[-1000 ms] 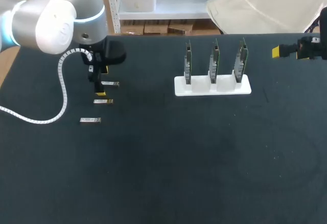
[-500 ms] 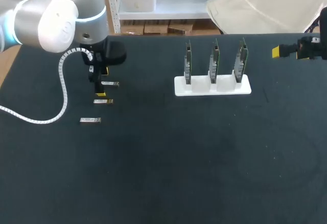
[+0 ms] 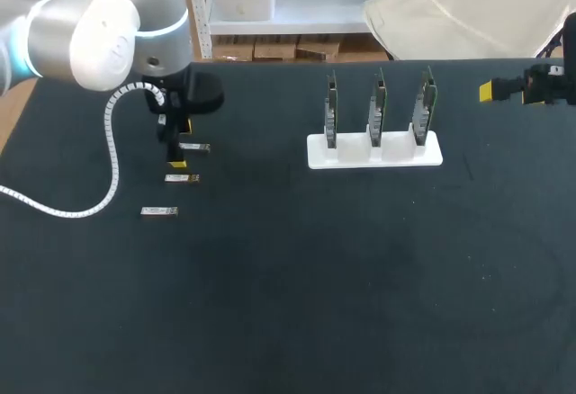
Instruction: Pick up the optical module with the left hand, and insert it into the network port with the right hand.
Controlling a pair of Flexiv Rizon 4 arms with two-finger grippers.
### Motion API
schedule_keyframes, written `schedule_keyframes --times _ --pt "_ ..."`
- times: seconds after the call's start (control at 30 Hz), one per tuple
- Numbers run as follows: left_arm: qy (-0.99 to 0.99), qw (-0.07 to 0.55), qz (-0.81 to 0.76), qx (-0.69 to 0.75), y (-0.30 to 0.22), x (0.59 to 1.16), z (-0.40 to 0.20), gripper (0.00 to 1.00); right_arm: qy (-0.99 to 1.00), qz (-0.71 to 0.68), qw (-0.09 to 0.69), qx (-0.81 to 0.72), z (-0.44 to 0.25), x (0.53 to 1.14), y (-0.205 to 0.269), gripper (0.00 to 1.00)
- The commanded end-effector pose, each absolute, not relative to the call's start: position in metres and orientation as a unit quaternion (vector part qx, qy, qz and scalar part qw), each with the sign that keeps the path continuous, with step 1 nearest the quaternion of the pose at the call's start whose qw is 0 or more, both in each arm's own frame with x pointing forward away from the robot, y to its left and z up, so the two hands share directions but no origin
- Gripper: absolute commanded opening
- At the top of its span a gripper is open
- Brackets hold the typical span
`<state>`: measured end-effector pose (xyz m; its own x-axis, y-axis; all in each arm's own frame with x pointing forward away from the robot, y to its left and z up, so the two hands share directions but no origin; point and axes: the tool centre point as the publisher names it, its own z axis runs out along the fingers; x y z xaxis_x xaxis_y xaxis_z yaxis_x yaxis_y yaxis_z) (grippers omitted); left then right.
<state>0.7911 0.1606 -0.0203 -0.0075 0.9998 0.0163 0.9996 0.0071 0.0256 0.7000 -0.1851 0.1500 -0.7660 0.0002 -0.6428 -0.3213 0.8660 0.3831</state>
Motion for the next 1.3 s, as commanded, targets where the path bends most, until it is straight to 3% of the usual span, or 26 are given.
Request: schedule_keyframes --times 0.03,0.67,1.3 --pt "0.708 0.005 0.014 0.706 0.161 0.793 -0.022 0.0 0.908 0.243 0.33 -0.088 0.15 0.7 -0.185 1.0" --pt "0.727 0.031 0.011 0.685 0.159 0.791 -0.011 0.0 0.908 0.243 0.33 -0.088 0.15 0.7 -0.185 1.0" --pt "0.789 0.229 -0.103 0.562 0.125 0.803 0.104 0.0 0.908 0.243 0.33 -0.088 0.15 0.7 -0.185 1.0"
